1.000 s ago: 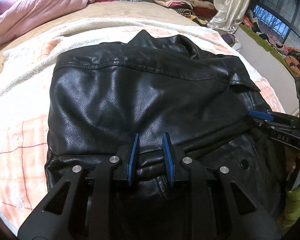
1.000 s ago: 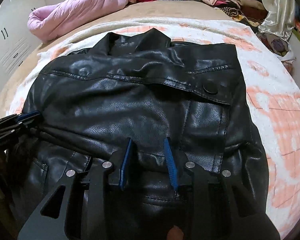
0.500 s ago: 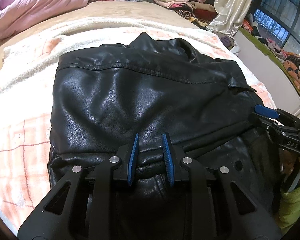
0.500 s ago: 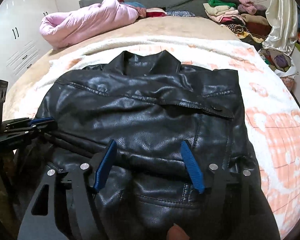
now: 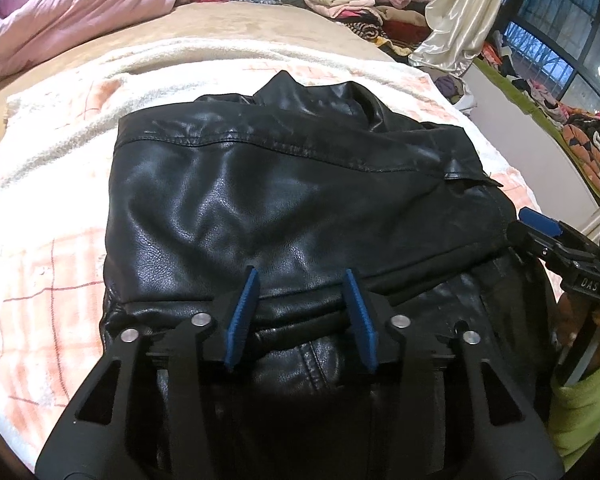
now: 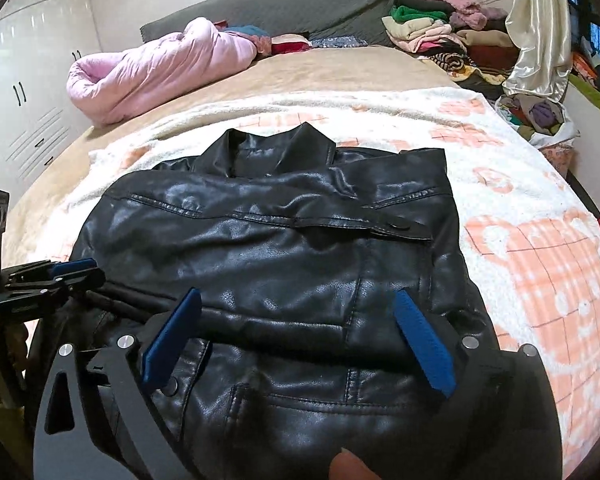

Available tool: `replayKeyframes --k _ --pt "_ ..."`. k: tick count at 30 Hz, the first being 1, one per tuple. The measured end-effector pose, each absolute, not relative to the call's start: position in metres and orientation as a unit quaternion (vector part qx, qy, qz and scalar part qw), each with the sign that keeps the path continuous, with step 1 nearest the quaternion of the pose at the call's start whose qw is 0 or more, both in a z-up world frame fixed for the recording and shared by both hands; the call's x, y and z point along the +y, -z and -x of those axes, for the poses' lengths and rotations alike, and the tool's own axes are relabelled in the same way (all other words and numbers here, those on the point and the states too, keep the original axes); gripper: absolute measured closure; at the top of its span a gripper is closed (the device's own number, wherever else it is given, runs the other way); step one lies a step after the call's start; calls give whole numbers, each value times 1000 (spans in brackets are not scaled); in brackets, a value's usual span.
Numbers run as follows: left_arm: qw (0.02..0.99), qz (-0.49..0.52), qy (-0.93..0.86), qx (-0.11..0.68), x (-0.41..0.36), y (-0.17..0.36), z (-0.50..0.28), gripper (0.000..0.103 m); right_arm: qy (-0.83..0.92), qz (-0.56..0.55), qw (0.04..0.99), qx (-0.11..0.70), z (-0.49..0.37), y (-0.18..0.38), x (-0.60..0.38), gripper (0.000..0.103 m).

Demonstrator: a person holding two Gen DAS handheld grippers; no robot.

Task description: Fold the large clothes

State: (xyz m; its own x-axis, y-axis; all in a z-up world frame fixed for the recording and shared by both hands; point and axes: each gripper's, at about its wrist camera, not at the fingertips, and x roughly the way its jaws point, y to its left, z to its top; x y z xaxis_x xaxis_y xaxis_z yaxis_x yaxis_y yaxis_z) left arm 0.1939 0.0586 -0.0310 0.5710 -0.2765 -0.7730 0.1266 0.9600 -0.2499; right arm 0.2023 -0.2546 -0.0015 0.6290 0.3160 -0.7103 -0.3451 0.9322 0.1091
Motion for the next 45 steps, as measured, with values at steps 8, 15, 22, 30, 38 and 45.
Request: replayKeyframes --k 8,15,22,30,38,45 --pt "892 69 94 436 59 19 -189 17 -187 -1 908 375 -187 -7 -260 5" --pt "898 68 73 429 65 9 -184 10 -193 -2 916 353 -165 -23 -259 5" --pt "904 83 74 412 66 -7 -163 10 -201 5 916 347 -140 -34 -260 5" --pt "909 92 70 400 61 -19 -132 10 -206 20 911 358 -113 -32 -266 5" --pt "911 91 53 399 59 -17 -104 10 -196 22 909 368 -91 -27 -288 5" --pt "908 93 42 406 58 -13 -85 9 -182 18 905 384 -77 -20 -314 5"
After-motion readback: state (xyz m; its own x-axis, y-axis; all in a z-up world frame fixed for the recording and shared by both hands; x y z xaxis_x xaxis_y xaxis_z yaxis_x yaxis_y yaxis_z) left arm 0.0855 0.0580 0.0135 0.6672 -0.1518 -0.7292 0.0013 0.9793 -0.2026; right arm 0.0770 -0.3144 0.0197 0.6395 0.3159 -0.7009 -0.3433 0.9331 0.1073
